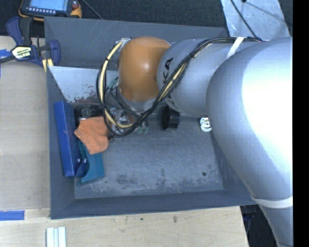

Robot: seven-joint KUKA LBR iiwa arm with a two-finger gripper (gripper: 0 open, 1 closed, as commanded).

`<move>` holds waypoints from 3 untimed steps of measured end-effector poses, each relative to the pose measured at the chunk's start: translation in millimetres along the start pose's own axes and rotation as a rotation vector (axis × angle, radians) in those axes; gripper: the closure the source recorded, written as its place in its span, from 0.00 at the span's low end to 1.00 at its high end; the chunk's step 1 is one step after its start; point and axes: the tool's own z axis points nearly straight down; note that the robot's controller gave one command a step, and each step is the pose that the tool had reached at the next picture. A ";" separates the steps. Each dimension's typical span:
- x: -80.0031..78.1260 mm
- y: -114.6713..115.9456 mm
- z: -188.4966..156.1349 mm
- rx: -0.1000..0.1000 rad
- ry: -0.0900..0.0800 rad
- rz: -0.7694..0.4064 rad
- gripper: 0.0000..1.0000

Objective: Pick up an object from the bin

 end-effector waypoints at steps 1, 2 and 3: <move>-0.2 0.7 -17.0 -0.001 0.000 -0.001 1.00; -1.8 1.1 -30.3 -0.002 -0.005 -0.002 1.00; -2.0 1.1 -38.1 -0.003 -0.007 -0.002 1.00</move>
Offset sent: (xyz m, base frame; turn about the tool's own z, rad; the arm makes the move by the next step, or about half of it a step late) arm 0.0001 0.0001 0.0097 0.0000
